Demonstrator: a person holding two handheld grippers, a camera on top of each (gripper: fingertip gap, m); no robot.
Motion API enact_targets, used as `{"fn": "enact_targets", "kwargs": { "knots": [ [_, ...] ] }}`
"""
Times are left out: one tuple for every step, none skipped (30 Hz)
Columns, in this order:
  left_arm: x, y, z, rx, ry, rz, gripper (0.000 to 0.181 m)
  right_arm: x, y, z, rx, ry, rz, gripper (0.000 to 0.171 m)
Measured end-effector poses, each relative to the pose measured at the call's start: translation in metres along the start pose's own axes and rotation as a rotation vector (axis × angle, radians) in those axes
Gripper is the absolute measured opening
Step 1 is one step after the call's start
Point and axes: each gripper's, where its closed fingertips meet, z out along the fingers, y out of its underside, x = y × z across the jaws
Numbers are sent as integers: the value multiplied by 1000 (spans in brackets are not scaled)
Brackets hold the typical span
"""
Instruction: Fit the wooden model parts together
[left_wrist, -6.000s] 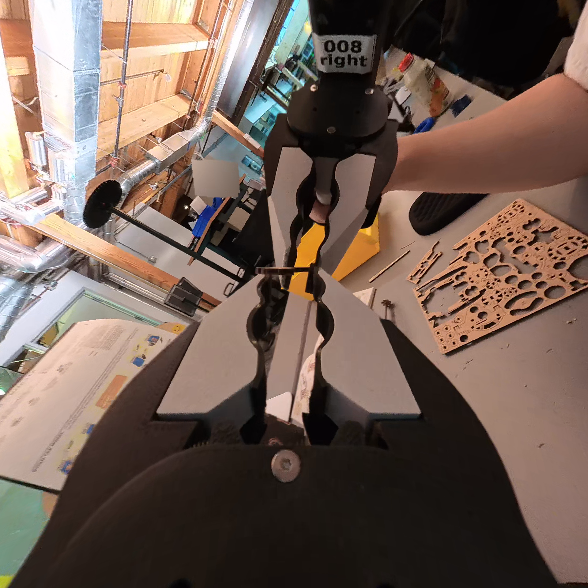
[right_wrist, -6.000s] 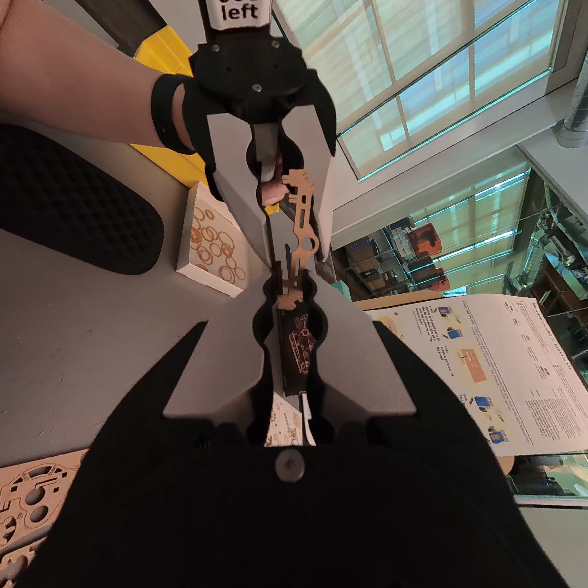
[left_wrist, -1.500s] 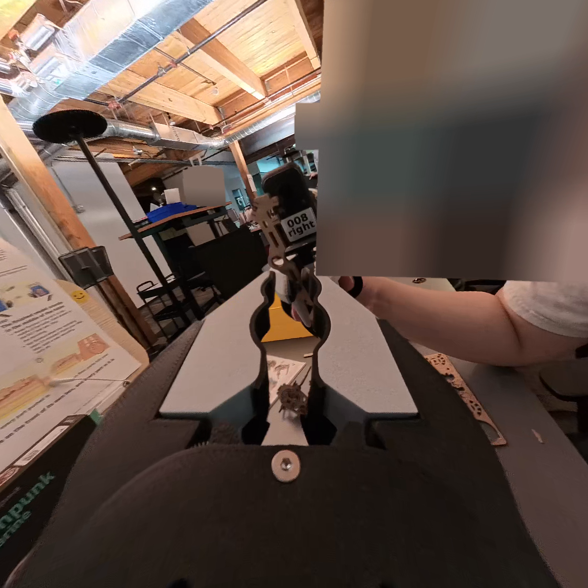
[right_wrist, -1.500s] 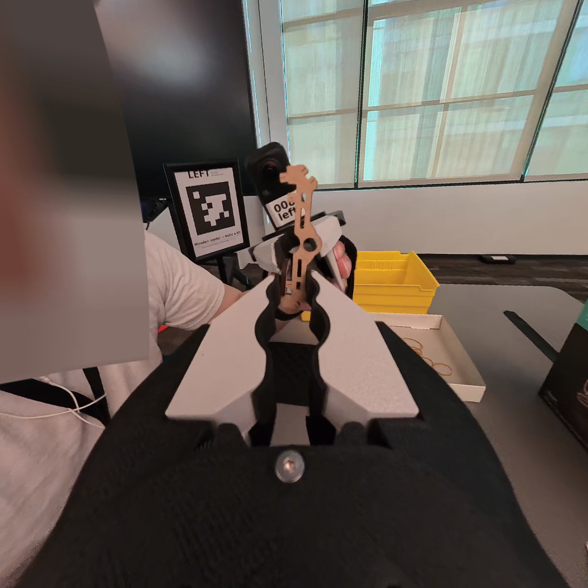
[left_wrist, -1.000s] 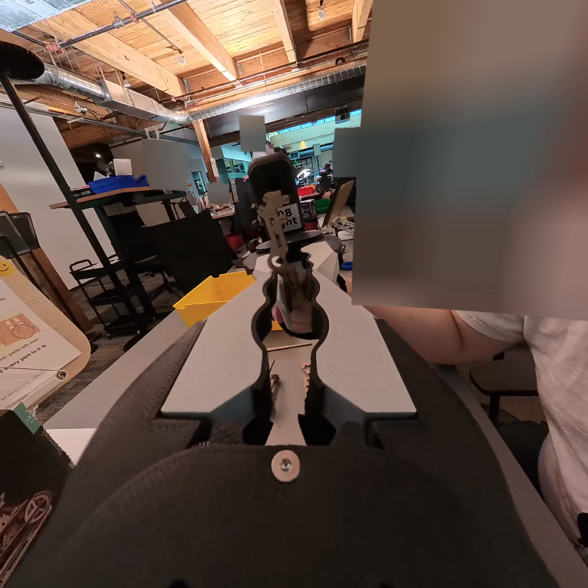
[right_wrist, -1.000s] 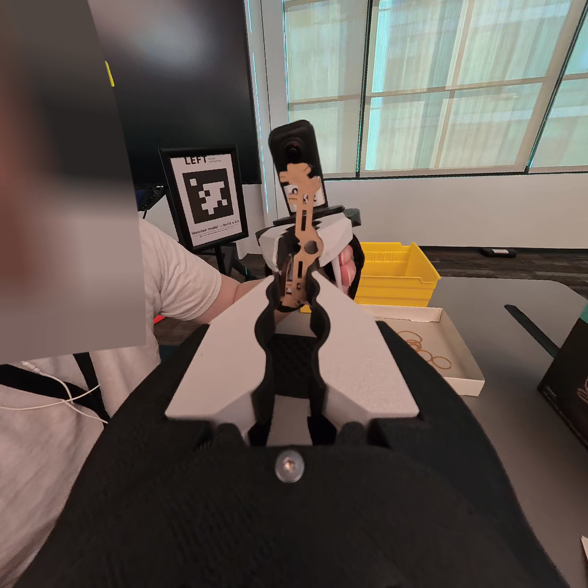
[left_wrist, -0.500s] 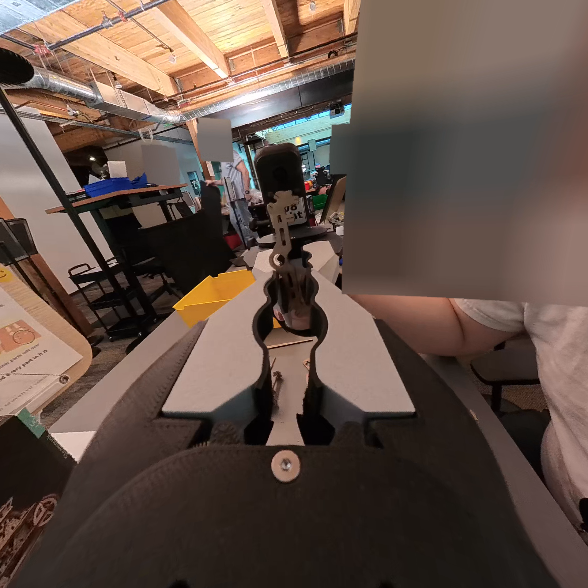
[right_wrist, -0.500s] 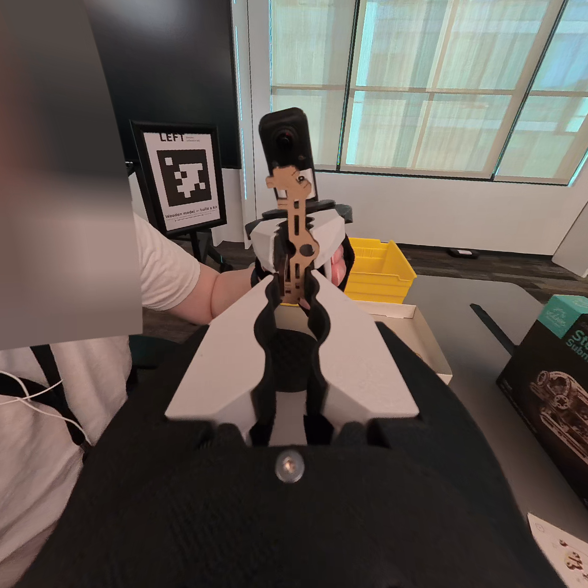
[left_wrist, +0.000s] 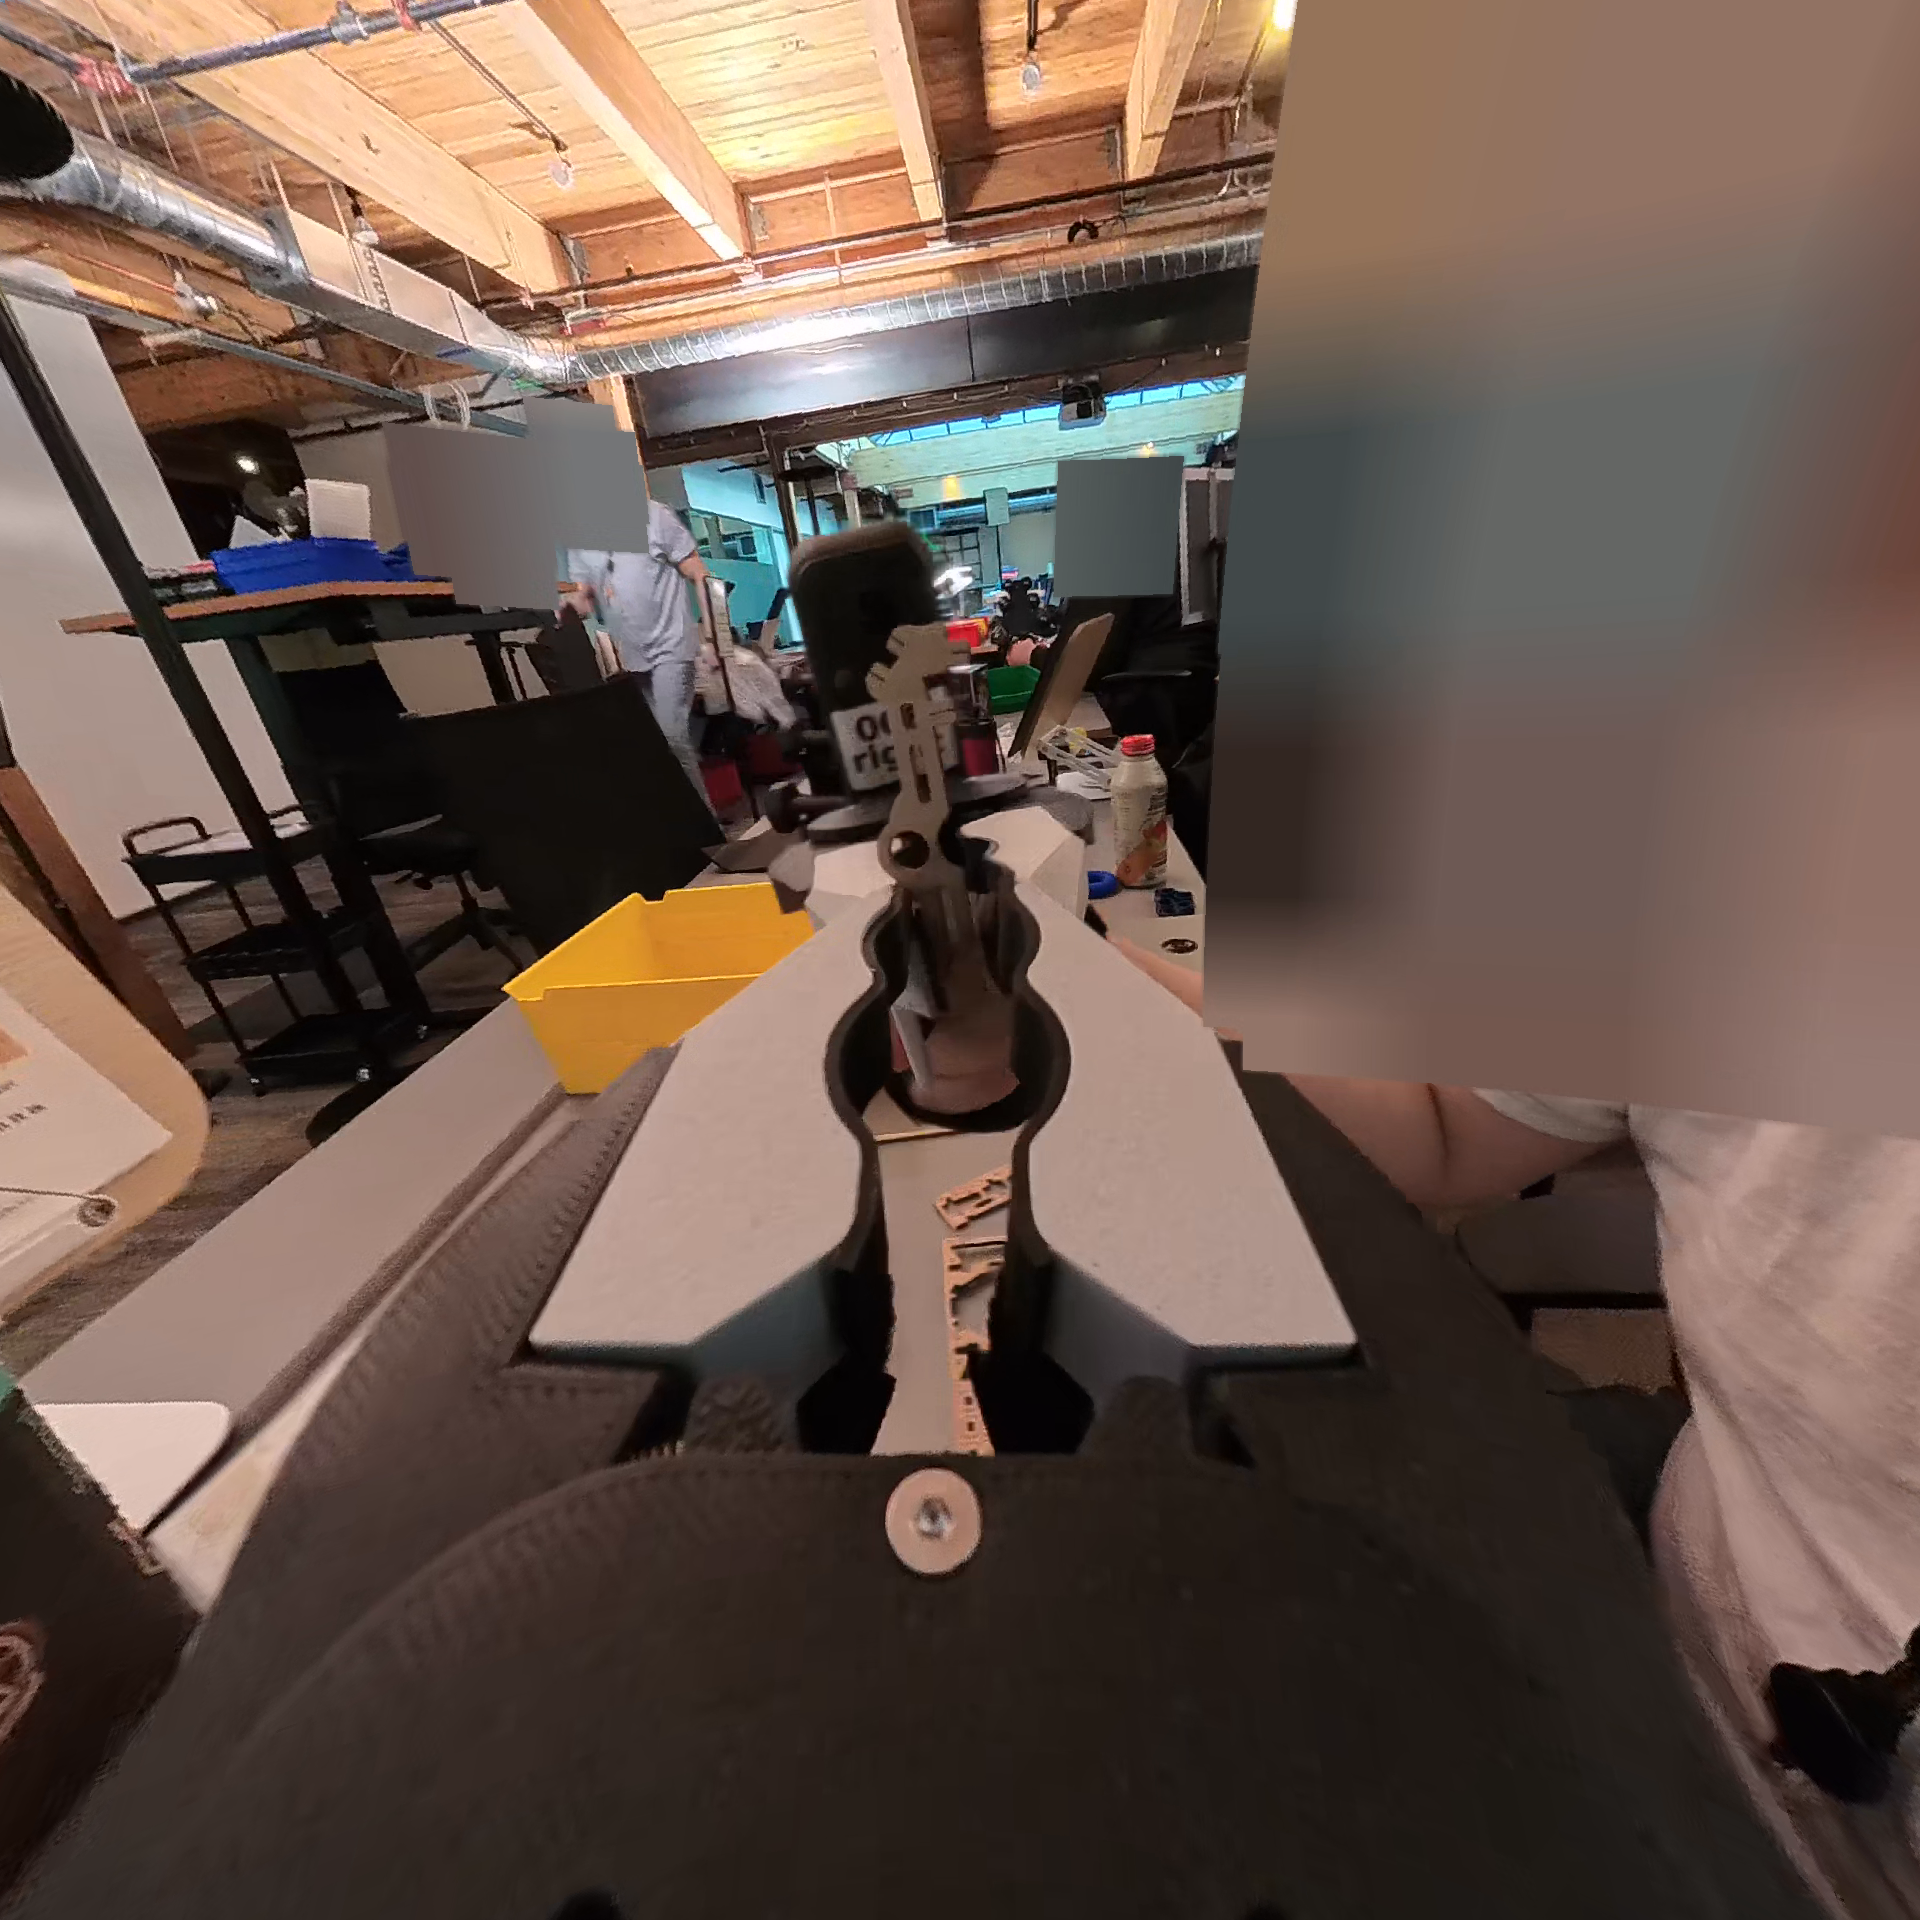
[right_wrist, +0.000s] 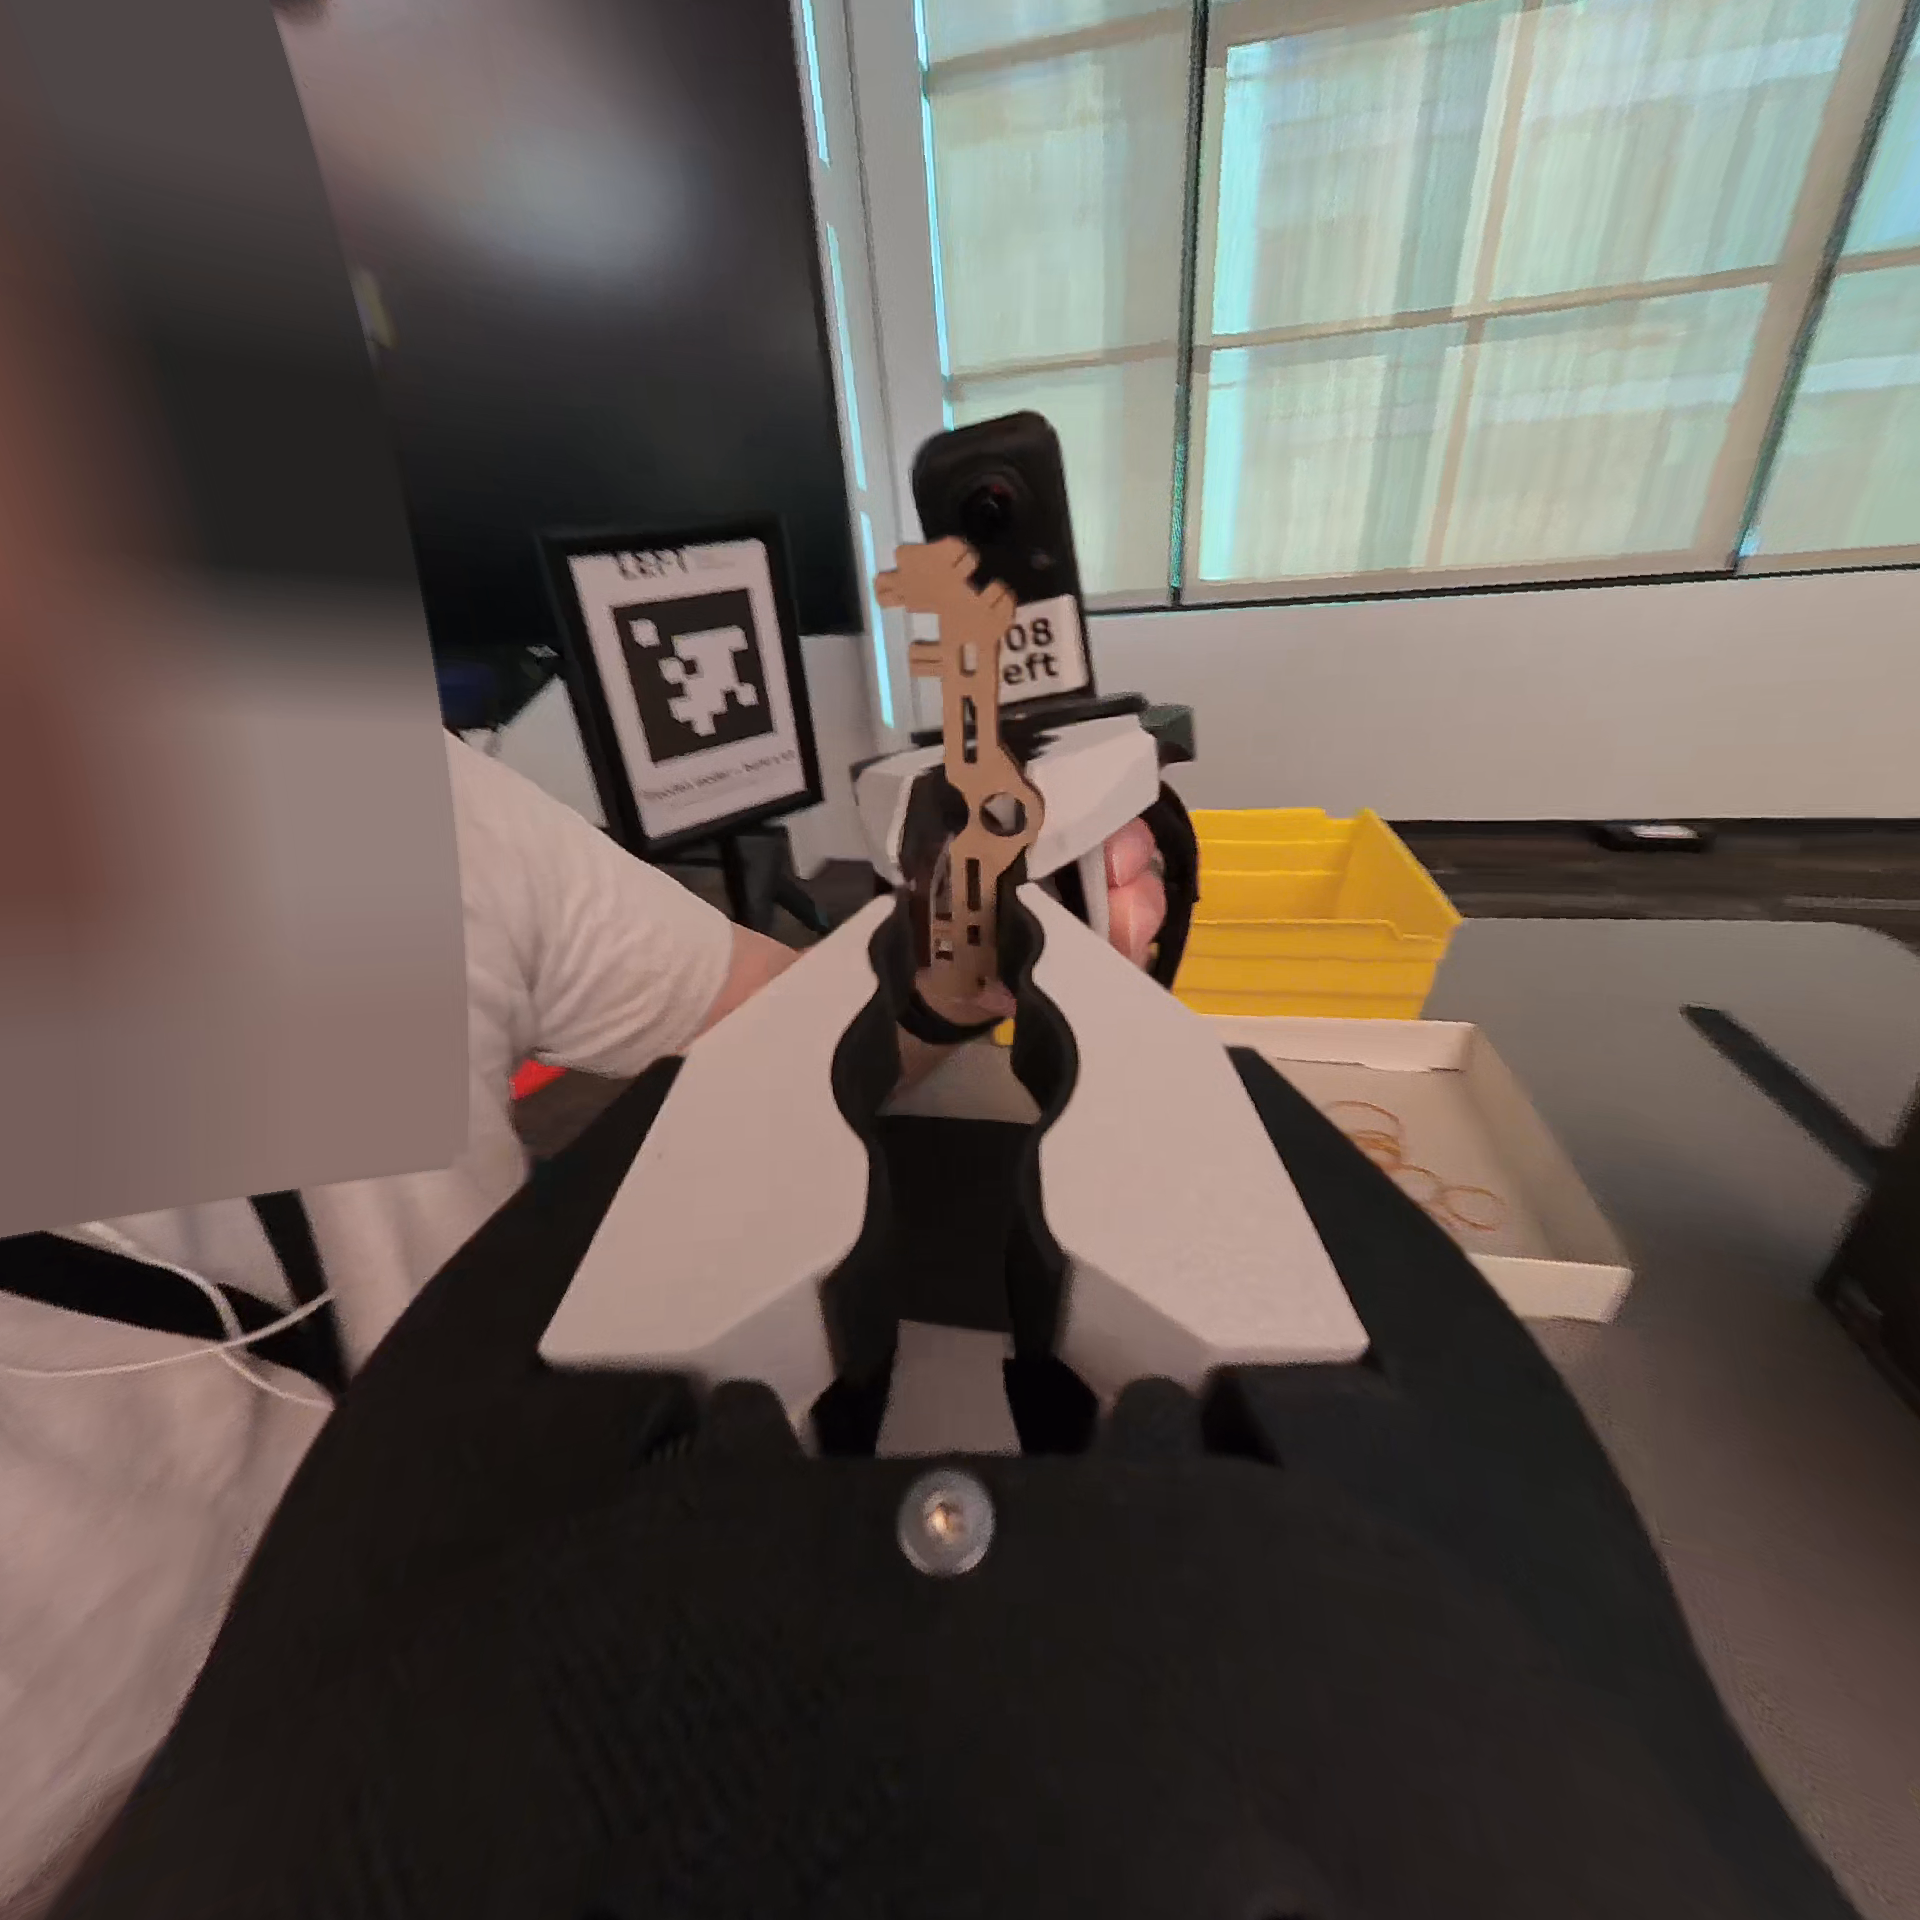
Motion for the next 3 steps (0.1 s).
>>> {"fn": "enact_targets", "kwargs": {
  "knots": [
    [0, 0, 1, 3, 6, -27, 14, -1, -2, -2, 23, -34, 37, 14],
    [1, 0, 2, 12, 14, -49, 14, -3, -3, -3, 44, -71, 71, 14],
    [2, -1, 2, 20, 21, -67, 14, -5, -4, -3, 60, -106, 106, 14]
  ]
}}
